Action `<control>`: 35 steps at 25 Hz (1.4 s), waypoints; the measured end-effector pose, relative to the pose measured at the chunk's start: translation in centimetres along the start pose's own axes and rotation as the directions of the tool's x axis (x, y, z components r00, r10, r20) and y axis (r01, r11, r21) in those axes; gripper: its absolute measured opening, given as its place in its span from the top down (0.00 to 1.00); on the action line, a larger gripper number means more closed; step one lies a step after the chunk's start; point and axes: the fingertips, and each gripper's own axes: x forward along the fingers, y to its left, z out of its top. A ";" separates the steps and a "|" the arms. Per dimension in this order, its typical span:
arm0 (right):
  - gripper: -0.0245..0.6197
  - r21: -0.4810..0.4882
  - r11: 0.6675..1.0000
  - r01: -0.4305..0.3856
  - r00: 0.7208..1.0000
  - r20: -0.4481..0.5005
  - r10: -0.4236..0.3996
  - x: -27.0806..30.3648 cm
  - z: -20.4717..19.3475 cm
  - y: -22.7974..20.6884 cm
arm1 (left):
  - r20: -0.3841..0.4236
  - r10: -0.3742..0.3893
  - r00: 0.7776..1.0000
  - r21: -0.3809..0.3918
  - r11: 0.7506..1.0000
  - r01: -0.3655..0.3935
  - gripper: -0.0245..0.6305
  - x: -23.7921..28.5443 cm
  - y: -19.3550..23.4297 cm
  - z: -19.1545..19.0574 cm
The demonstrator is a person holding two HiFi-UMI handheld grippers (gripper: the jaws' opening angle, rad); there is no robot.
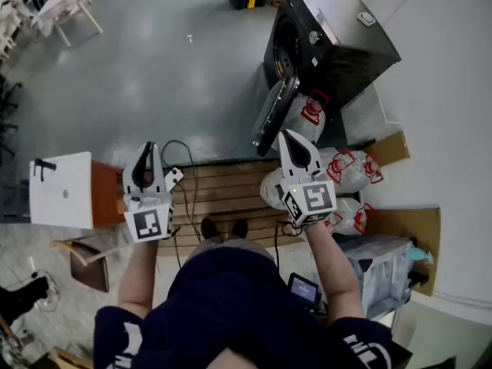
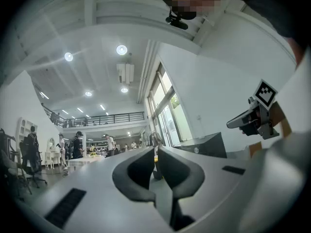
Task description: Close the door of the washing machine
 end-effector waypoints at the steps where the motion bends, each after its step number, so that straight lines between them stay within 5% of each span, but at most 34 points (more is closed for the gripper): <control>1: 0.94 0.000 1.000 0.000 1.000 -0.001 0.000 0.0 0.0 0.0 | 0.002 -0.002 1.000 0.003 1.000 0.002 0.90 0.0 -0.1 0.1; 16: 0.93 0.022 1.000 0.013 1.000 -0.003 -0.013 -0.3 -0.7 -0.8 | -0.016 -0.091 0.996 0.020 0.996 0.091 0.90 0.5 -2.1 -0.6; 24: 0.93 0.024 1.000 0.002 1.000 0.009 -0.002 -1.1 -1.6 -1.0 | -0.095 -0.230 0.968 -0.013 0.973 0.230 0.90 1.1 -4.9 -2.5; 35: 0.93 0.032 0.999 -0.004 1.000 -0.019 0.004 -2.2 -3.5 -0.9 | -0.119 -0.303 0.946 -0.042 0.953 0.300 0.90 1.4 -6.8 -3.7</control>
